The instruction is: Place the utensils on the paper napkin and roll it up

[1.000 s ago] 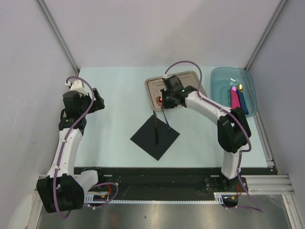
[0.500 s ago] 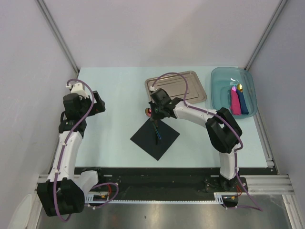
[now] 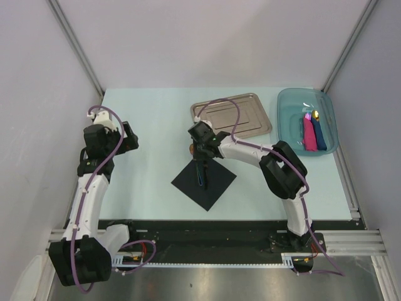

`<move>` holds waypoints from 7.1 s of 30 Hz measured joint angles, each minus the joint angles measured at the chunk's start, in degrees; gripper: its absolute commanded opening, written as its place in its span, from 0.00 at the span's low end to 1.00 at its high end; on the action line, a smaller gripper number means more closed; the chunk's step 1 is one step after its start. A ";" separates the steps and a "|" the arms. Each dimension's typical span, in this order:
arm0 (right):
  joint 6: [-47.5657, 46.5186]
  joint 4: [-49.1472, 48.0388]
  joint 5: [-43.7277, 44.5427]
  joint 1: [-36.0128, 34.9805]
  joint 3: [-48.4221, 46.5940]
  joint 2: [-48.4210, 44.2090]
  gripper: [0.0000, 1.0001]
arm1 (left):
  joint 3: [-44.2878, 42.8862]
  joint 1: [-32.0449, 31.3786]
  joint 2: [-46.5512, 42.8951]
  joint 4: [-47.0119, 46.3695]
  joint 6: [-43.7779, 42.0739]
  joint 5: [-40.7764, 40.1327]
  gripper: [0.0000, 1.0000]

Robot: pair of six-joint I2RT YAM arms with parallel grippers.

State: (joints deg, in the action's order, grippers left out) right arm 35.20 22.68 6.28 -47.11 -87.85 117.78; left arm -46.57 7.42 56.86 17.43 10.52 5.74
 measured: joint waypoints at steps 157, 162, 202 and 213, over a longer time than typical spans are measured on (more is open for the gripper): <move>-19.50 -10.12 -41.79 21.70 29.29 -22.56 0.36 | 8.48 -70.42 18.25 -2.25 -42.40 3.50 0.01; -19.30 -9.97 -45.16 20.94 29.40 -22.53 0.36 | 4.28 -65.85 18.56 -0.90 -42.75 6.19 0.01; -11.04 -16.74 -54.42 15.65 35.91 -12.28 0.47 | 0.02 -53.96 28.13 -1.99 -49.11 10.82 0.03; -13.16 -15.56 -53.31 14.56 34.29 -10.16 0.04 | -1.27 -53.35 30.38 -2.47 -48.63 9.86 0.13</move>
State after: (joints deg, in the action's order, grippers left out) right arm 22.04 7.11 -47.03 -32.56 -53.56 107.61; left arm -47.83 -45.93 87.24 14.96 -38.11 15.59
